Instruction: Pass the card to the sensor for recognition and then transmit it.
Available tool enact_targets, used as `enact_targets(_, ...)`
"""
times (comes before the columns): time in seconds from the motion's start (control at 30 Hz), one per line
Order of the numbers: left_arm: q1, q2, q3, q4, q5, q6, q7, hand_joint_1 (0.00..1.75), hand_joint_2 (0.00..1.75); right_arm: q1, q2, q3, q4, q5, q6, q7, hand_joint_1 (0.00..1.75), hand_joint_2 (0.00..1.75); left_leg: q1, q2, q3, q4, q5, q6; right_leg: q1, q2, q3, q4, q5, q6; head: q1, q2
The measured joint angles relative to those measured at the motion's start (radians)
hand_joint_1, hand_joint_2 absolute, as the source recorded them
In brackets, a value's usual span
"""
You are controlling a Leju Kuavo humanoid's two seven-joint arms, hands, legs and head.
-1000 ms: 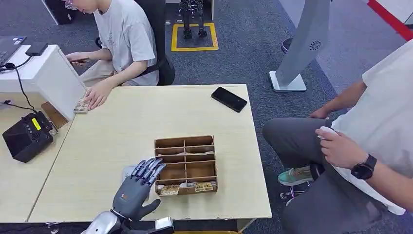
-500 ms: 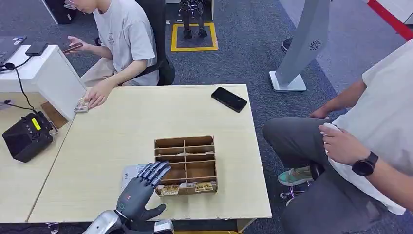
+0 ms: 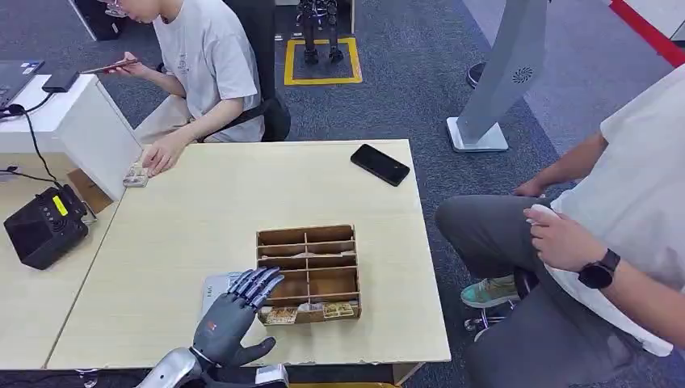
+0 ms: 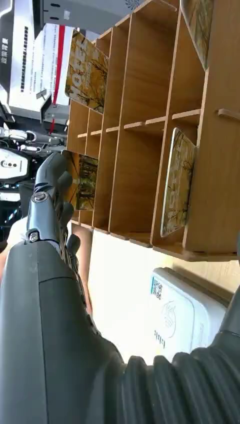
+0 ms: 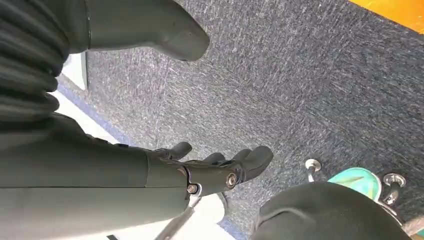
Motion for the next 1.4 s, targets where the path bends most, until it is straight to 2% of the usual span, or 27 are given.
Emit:
enact_targets(0.77, -0.007, -0.002, -0.042, -0.002, -0.018, -0.010, 0.020, 0.00, 1.75, -0.008, 0.000, 0.000, 0.019, 0.000, -0.014, -0.001, 0.00, 1.75, 0.000, 0.000, 0.000, 0.000, 0.000, 0.000, 0.000, 0.000, 0.000, 0.000, 0.000, 0.000, 0.000, 0.000)
enact_targets(1.03, -0.015, -0.013, -0.055, 0.006, -0.021, 0.003, 0.034, 0.00, 1.75, -0.027, -0.004, 0.000, 0.070, 0.000, -0.049, 0.000, 0.00, 1.75, 0.000, 0.000, 0.000, 0.000, 0.000, 0.000, 0.000, 0.000, 0.000, 0.000, 0.000, 0.000, 0.000, 0.000)
enact_targets(1.17, -0.015, -0.023, -0.055, 0.018, -0.045, 0.032, 0.055, 0.00, 1.75, -0.032, -0.007, 0.000, 0.087, 0.000, -0.059, 0.006, 0.00, 1.75, 0.000, 0.000, 0.000, 0.000, 0.000, 0.000, 0.000, 0.000, 0.000, 0.000, 0.000, 0.000, 0.000, 0.000)
enact_targets(1.4, -0.015, -0.034, -0.055, 0.026, -0.050, 0.035, 0.058, 0.00, 1.75, -0.037, -0.011, 0.000, 0.103, 0.000, -0.066, 0.006, 0.00, 1.75, 0.000, 0.000, 0.000, 0.000, 0.000, 0.000, 0.000, 0.000, 0.000, 0.000, 0.000, 0.000, 0.000, 0.000)
